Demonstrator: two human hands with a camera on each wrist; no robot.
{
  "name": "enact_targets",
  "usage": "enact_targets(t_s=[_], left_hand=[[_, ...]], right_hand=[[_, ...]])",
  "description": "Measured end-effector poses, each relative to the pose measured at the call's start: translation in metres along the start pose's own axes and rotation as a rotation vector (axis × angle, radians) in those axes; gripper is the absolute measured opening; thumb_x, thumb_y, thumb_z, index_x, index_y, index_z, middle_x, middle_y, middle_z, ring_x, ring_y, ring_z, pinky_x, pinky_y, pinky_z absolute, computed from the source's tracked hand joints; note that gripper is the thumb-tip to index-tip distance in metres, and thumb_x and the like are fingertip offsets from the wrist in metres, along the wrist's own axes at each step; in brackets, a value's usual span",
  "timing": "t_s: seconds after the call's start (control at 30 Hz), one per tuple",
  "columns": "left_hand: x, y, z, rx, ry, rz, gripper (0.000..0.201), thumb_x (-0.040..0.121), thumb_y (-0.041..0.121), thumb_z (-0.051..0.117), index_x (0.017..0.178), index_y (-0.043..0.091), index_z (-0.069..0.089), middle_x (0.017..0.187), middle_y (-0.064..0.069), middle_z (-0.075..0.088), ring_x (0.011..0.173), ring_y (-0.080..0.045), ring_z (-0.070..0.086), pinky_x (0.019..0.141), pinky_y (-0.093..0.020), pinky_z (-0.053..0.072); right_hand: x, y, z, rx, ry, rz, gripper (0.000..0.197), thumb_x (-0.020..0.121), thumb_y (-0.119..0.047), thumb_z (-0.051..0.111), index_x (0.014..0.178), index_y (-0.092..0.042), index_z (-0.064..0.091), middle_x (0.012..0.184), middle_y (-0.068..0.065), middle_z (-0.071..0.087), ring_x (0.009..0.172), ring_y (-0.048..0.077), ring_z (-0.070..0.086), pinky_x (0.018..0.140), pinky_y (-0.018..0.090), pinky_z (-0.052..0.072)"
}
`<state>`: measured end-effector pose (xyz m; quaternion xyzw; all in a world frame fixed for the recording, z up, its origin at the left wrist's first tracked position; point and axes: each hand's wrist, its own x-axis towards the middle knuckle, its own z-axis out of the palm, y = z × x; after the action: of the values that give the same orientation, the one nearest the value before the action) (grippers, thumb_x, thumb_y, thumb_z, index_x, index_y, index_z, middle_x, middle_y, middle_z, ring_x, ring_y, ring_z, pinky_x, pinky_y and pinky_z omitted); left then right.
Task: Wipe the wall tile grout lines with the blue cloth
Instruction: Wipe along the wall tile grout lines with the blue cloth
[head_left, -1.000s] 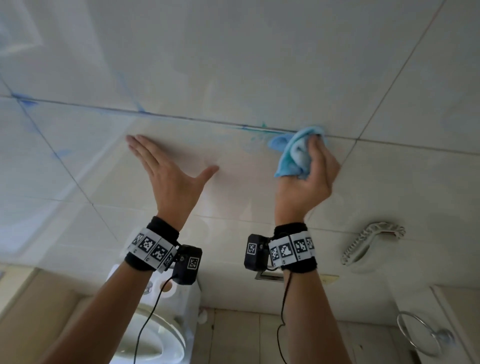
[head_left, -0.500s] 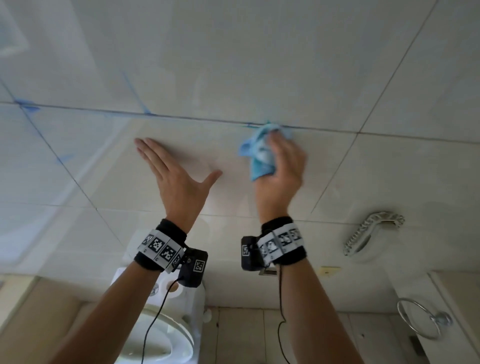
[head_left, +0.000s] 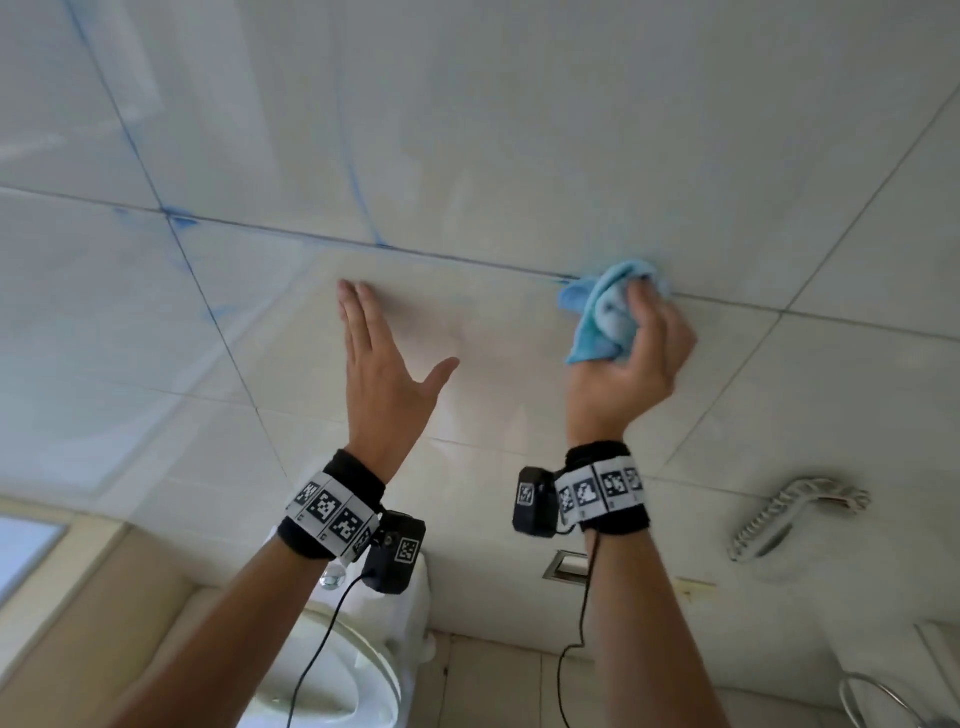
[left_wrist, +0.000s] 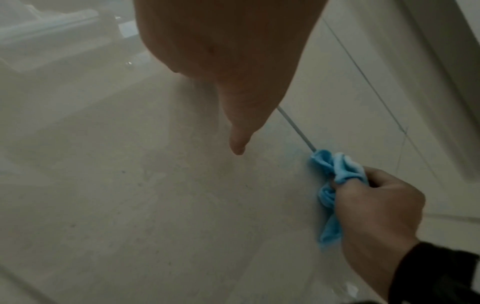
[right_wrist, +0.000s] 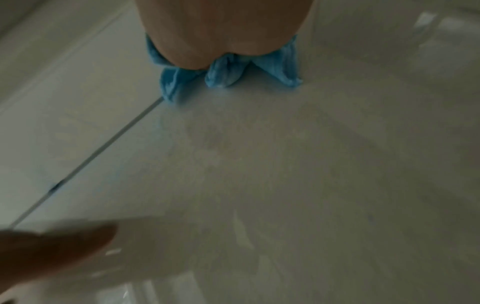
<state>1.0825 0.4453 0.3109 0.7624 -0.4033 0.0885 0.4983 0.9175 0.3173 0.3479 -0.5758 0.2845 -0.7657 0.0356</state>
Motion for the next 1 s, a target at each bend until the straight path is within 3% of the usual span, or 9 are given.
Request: enact_targets(t_s=[0.2, 0.33, 0.43, 0.5, 0.6, 0.67, 0.87, 0.93, 1.0], left_hand=[[-0.002, 0.002, 0.004, 0.033, -0.023, 0.003, 0.128, 0.084, 0.043, 0.085, 0.164, -0.001, -0.005, 0.173, -0.017, -0.012, 0.161, -0.027, -0.012, 0.132, -0.041, 0.006], [-0.002, 0.003, 0.0, 0.036, -0.035, -0.004, 0.129, 0.083, 0.042, 0.086, 0.164, 0.001, -0.006, 0.173, -0.015, -0.013, 0.161, -0.025, -0.012, 0.132, -0.046, 0.011], [-0.002, 0.006, -0.001, 0.027, -0.047, -0.023, 0.129, 0.083, 0.041, 0.086, 0.164, 0.001, -0.006, 0.173, -0.014, -0.014, 0.161, -0.024, -0.013, 0.132, -0.045, 0.011], [-0.002, 0.008, -0.002, 0.022, -0.053, -0.03, 0.129, 0.083, 0.04, 0.086, 0.164, 0.001, -0.006, 0.173, -0.015, -0.014, 0.161, -0.025, -0.012, 0.132, -0.044, 0.01], [-0.003, 0.009, -0.002, 0.036, -0.059, -0.025, 0.128, 0.084, 0.039, 0.086, 0.164, 0.001, -0.005, 0.173, -0.015, -0.013, 0.161, -0.025, -0.011, 0.132, -0.041, 0.009], [-0.004, 0.009, -0.004, 0.049, -0.068, -0.022, 0.127, 0.084, 0.038, 0.086, 0.165, 0.002, -0.005, 0.174, -0.014, -0.013, 0.162, -0.024, -0.01, 0.131, -0.038, 0.011], [-0.012, 0.022, -0.005, 0.115, -0.109, -0.002, 0.114, 0.091, 0.032, 0.079, 0.165, 0.001, -0.003, 0.174, -0.015, -0.011, 0.161, -0.027, -0.011, 0.131, -0.04, 0.01], [-0.013, 0.029, -0.001, 0.107, -0.119, -0.017, 0.112, 0.093, 0.033, 0.078, 0.165, -0.001, -0.002, 0.174, -0.016, -0.011, 0.161, -0.027, -0.012, 0.132, -0.041, 0.01], [-0.013, 0.035, 0.004, 0.091, -0.126, -0.024, 0.112, 0.093, 0.033, 0.077, 0.164, -0.002, -0.002, 0.173, -0.019, -0.012, 0.161, -0.028, -0.012, 0.132, -0.04, 0.01]], right_hand=[[-0.021, -0.001, -0.013, 0.005, -0.265, -0.05, 0.026, 0.087, 0.002, 0.079, 0.113, 0.0, 0.076, 0.117, 0.01, 0.073, 0.106, 0.03, 0.062, 0.094, 0.035, 0.054], [0.022, 0.002, -0.022, 0.006, 0.01, 0.013, 0.028, 0.095, -0.02, 0.077, 0.111, 0.003, 0.076, 0.114, 0.006, 0.07, 0.102, 0.036, 0.066, 0.091, 0.033, 0.056], [0.028, -0.003, -0.013, 0.017, 0.053, 0.065, 0.033, 0.099, -0.027, 0.07, 0.109, 0.003, 0.076, 0.112, 0.003, 0.066, 0.099, 0.039, 0.066, 0.088, 0.034, 0.057], [0.009, -0.012, -0.009, 0.032, -0.07, 0.047, 0.036, 0.1, -0.031, 0.068, 0.111, 0.003, 0.076, 0.114, 0.008, 0.068, 0.101, 0.038, 0.065, 0.092, 0.03, 0.056], [-0.01, -0.018, -0.013, -0.022, -0.324, -0.022, 0.027, 0.094, -0.008, 0.071, 0.12, -0.001, 0.074, 0.123, 0.008, 0.071, 0.111, 0.029, 0.06, 0.101, 0.022, 0.047], [-0.002, -0.013, -0.022, -0.058, -0.359, -0.05, 0.032, 0.091, -0.004, 0.071, 0.122, -0.003, 0.073, 0.125, 0.005, 0.071, 0.115, 0.027, 0.058, 0.103, 0.018, 0.043], [0.026, 0.019, -0.057, -0.19, -0.126, 0.043, 0.027, 0.092, -0.001, 0.069, 0.118, -0.004, 0.073, 0.119, 0.006, 0.072, 0.112, 0.03, 0.058, 0.092, 0.042, 0.055], [0.025, 0.02, -0.057, -0.191, -0.098, 0.069, 0.027, 0.092, 0.002, 0.065, 0.117, -0.004, 0.073, 0.118, 0.004, 0.072, 0.111, 0.03, 0.058, 0.091, 0.04, 0.054], [0.02, 0.014, -0.05, -0.182, -0.078, 0.091, 0.027, 0.091, 0.003, 0.065, 0.116, -0.002, 0.073, 0.118, 0.005, 0.073, 0.11, 0.031, 0.059, 0.094, 0.029, 0.052]])
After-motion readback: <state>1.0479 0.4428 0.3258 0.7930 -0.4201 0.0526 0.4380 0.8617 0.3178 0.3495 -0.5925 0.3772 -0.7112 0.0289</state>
